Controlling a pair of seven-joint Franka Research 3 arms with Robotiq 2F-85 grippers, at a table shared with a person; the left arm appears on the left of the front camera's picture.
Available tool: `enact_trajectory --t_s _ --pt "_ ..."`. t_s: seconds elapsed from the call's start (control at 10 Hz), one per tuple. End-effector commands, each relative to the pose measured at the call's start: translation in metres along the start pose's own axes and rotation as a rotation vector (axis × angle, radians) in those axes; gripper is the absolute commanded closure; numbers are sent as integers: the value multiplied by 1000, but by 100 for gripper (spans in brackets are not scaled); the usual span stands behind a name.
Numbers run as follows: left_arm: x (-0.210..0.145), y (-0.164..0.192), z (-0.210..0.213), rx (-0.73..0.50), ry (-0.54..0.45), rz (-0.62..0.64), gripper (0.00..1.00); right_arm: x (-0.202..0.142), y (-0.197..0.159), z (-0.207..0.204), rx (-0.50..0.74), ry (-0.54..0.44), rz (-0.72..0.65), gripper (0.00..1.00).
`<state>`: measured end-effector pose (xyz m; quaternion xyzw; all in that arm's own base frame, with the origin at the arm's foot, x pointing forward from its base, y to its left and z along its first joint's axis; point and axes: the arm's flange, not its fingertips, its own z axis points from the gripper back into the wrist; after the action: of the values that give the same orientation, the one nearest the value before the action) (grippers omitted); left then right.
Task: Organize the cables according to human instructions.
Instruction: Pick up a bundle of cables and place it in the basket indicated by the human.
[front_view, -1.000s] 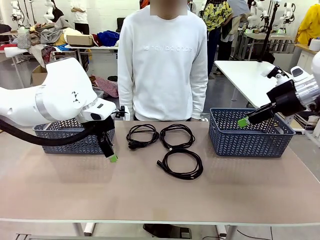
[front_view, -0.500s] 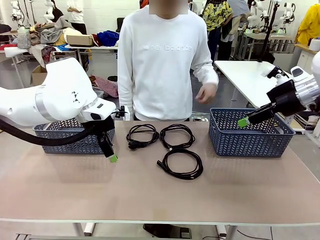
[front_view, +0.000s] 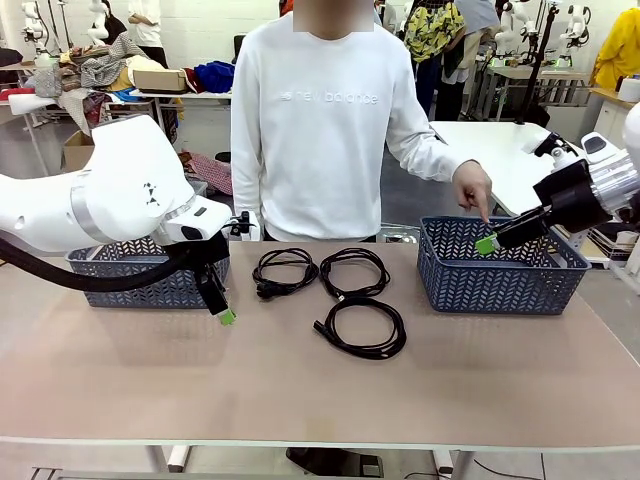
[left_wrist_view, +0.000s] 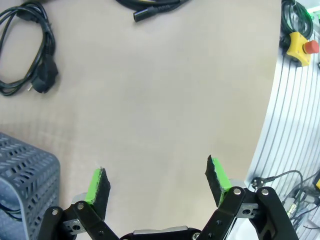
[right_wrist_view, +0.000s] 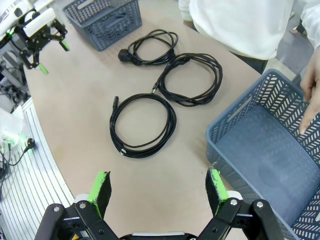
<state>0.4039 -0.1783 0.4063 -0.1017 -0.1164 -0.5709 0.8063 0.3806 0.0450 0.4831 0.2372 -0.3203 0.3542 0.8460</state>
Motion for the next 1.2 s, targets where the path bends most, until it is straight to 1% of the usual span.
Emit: enact_trajectory --t_s 0.0,0.7,0.8,1.1 --pt "-1 0 1 -1 -3 6 0 2 -3 -1 13 -24 21 0" --pt "-1 0 1 -1 -3 6 0 2 -3 -1 13 -24 21 0" --pt "-1 0 1 -1 -3 6 0 0 0 0 0 0 0 0" --pt "-1 0 1 -1 -3 6 0 21 24 -36 -46 116 36 0"
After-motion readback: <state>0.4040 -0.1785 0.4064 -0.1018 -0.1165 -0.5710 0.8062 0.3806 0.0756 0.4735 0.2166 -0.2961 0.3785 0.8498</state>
